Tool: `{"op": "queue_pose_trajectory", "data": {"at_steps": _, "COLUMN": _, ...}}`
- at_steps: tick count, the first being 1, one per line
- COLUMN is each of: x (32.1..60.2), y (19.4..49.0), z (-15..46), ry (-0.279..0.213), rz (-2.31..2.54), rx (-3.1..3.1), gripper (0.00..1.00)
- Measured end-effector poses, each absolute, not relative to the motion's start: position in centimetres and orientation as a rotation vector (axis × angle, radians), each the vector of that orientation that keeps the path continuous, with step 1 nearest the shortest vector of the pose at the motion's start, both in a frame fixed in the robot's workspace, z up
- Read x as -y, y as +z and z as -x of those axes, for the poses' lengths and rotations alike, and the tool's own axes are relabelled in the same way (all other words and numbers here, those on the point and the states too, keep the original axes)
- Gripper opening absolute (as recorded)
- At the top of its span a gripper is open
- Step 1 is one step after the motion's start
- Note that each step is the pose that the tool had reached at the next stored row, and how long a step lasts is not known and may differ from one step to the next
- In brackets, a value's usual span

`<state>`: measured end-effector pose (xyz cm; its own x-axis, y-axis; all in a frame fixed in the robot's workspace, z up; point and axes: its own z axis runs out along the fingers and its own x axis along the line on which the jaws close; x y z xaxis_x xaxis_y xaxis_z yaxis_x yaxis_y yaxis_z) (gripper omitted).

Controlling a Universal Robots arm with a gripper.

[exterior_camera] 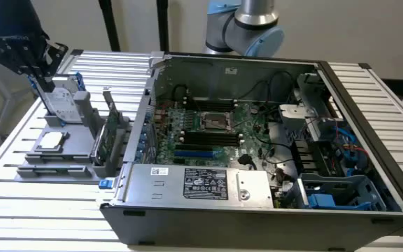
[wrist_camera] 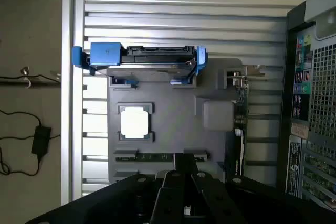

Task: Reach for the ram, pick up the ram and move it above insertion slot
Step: 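Reach for the ram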

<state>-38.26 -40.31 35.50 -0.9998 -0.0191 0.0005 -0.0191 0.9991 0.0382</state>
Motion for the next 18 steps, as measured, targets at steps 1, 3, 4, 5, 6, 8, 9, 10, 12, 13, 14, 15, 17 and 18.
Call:
{"op": "queue_pose_trajectory", "data": {"at_steps": 1, "x": 40.3, "y": 35.5, "z": 38.3, "ry": -0.060, "rz": -0.030, "rx": 3.140, "gripper": 0.11}}
{"op": "queue_pose_trajectory", "data": {"at_steps": 3, "x": 40.3, "y": 35.5, "z": 38.3, "ry": -0.060, "rz": -0.030, "rx": 3.140, "gripper": 0.11}}
{"op": "queue_pose_trajectory", "data": {"at_steps": 4, "x": 40.3, "y": 35.5, "z": 38.3, "ry": -0.060, "rz": -0.030, "rx": 3.140, "gripper": 0.11}}
{"op": "queue_pose_trajectory", "data": {"at_steps": 5, "x": 40.3, "y": 35.5, "z": 38.3, "ry": -0.060, "rz": -0.030, "rx": 3.140, "gripper": 0.11}}
{"op": "queue_pose_trajectory", "data": {"at_steps": 6, "x": 40.3, "y": 35.5, "z": 38.3, "ry": -0.060, "rz": -0.030, "rx": 3.140, "gripper": 0.11}}
{"op": "queue_pose_trajectory", "data": {"at_steps": 8, "x": 40.3, "y": 35.5, "z": 38.3, "ry": -0.060, "rz": -0.030, "rx": 3.140, "gripper": 0.11}}
{"op": "queue_pose_trajectory", "data": {"at_steps": 9, "x": 40.3, "y": 35.5, "z": 38.3, "ry": -0.060, "rz": -0.030, "rx": 3.140, "gripper": 0.11}}
{"op": "queue_pose_trajectory", "data": {"at_steps": 10, "x": 40.3, "y": 35.5, "z": 38.3, "ry": -0.060, "rz": -0.030, "rx": 3.140, "gripper": 0.11}}
{"op": "queue_pose_trajectory", "data": {"at_steps": 12, "x": 40.3, "y": 35.5, "z": 38.3, "ry": -0.060, "rz": -0.030, "rx": 3.140, "gripper": 0.11}}
{"op": "queue_pose_trajectory", "data": {"at_steps": 13, "x": 40.3, "y": 35.5, "z": 38.3, "ry": -0.060, "rz": -0.030, "rx": 3.140, "gripper": 0.11}}
{"op": "queue_pose_trajectory", "data": {"at_steps": 14, "x": 40.3, "y": 35.5, "z": 38.3, "ry": -0.060, "rz": -0.030, "rx": 3.140, "gripper": 0.11}}
{"op": "queue_pose_trajectory", "data": {"at_steps": 15, "x": 40.4, "y": 35.5, "z": 38.3, "ry": -0.060, "rz": -0.030, "rx": 3.140, "gripper": 0.11}}
{"op": "queue_pose_trajectory", "data": {"at_steps": 17, "x": 40.9, "y": 35.5, "z": 38.3, "ry": -0.060, "rz": -0.030, "rx": 3.140, "gripper": 0.11}}
{"op": "queue_pose_trajectory", "data": {"at_steps": 18, "x": 41.3, "y": 35.5, "z": 38.3, "ry": -0.060, "rz": -0.030, "rx": 3.140, "gripper": 0.11}}
